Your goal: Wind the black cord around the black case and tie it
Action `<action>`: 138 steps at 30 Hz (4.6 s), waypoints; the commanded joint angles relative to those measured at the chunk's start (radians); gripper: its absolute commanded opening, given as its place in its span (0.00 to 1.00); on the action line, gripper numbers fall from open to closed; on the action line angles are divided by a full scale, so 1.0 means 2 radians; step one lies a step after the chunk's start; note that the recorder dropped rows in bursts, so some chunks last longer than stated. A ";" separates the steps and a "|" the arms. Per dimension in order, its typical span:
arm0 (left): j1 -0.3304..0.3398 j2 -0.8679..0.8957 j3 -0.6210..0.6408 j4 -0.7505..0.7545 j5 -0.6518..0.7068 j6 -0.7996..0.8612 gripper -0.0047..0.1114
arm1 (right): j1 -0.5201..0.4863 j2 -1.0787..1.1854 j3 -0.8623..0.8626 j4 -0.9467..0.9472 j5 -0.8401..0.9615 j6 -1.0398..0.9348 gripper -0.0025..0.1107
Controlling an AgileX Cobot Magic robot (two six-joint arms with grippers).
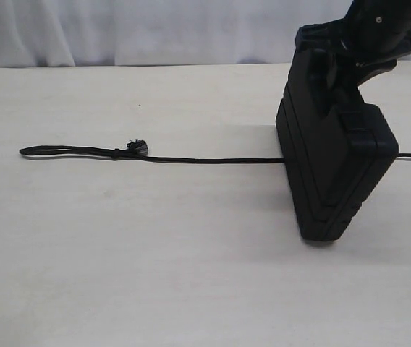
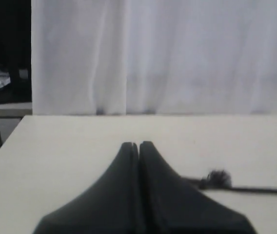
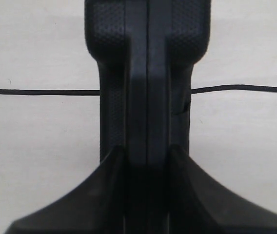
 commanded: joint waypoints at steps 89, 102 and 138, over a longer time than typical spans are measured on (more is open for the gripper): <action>-0.171 1.002 -0.599 0.294 0.124 0.208 0.57 | -0.001 0.000 -0.004 0.001 -0.001 -0.007 0.06; -0.066 1.009 -0.772 0.029 0.401 0.381 0.21 | -0.001 0.000 -0.004 0.001 -0.001 -0.007 0.06; -0.126 1.112 -0.738 -0.040 0.460 0.558 0.04 | -0.001 0.000 -0.004 0.001 -0.001 -0.007 0.06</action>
